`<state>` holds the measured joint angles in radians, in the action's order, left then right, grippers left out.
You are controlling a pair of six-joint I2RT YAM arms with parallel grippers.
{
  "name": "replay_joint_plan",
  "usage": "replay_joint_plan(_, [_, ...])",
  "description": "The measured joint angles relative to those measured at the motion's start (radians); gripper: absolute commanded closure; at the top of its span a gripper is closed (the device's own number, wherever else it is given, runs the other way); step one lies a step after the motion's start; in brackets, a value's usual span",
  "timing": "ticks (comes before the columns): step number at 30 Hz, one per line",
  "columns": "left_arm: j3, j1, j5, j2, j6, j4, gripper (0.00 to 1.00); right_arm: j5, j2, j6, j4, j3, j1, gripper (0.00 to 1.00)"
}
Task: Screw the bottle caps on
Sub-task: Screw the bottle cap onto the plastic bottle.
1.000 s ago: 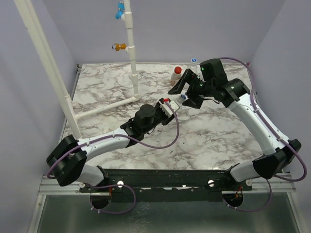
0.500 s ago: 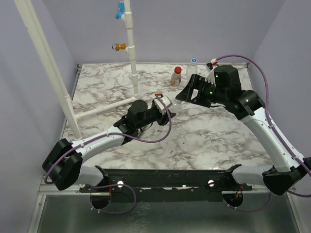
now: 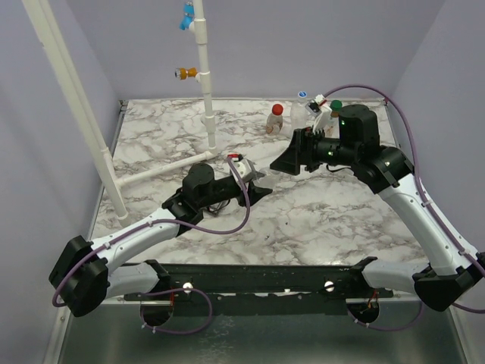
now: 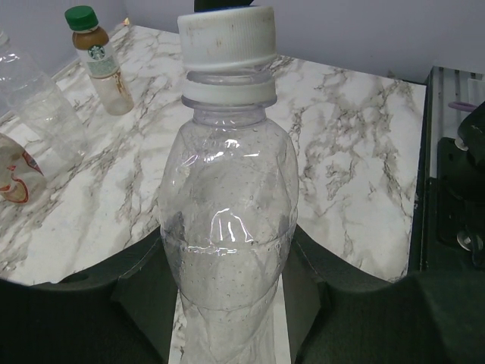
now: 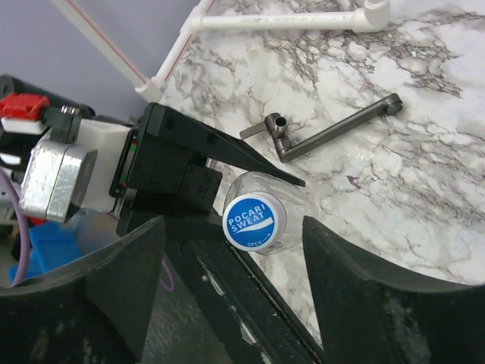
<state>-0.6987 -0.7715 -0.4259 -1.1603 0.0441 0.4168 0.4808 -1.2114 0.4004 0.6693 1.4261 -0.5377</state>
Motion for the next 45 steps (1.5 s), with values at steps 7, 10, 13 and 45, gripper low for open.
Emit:
replay_joint_plan(7, [0.021, 0.006, -0.036, 0.010, -0.022, -0.002, 1.00, 0.076, 0.003, -0.048, -0.003, -0.004, 0.000, 0.36])
replay_joint_plan(10, [0.023, 0.006, -0.041, 0.010, -0.026, -0.002, 1.00, 0.084, 0.003, -0.059, -0.002, -0.004, 0.000, 0.36])
replay_joint_plan(13, [0.023, 0.007, -0.043, 0.011, -0.027, -0.002, 1.00, 0.087, 0.002, -0.063, -0.002, -0.004, 0.000, 0.37])
replay_joint_plan(45, [0.028, 0.013, -0.056, 0.018, -0.033, -0.016, 1.00, 0.030, -0.029, -0.080, 0.033, 0.020, -0.011, 0.46])
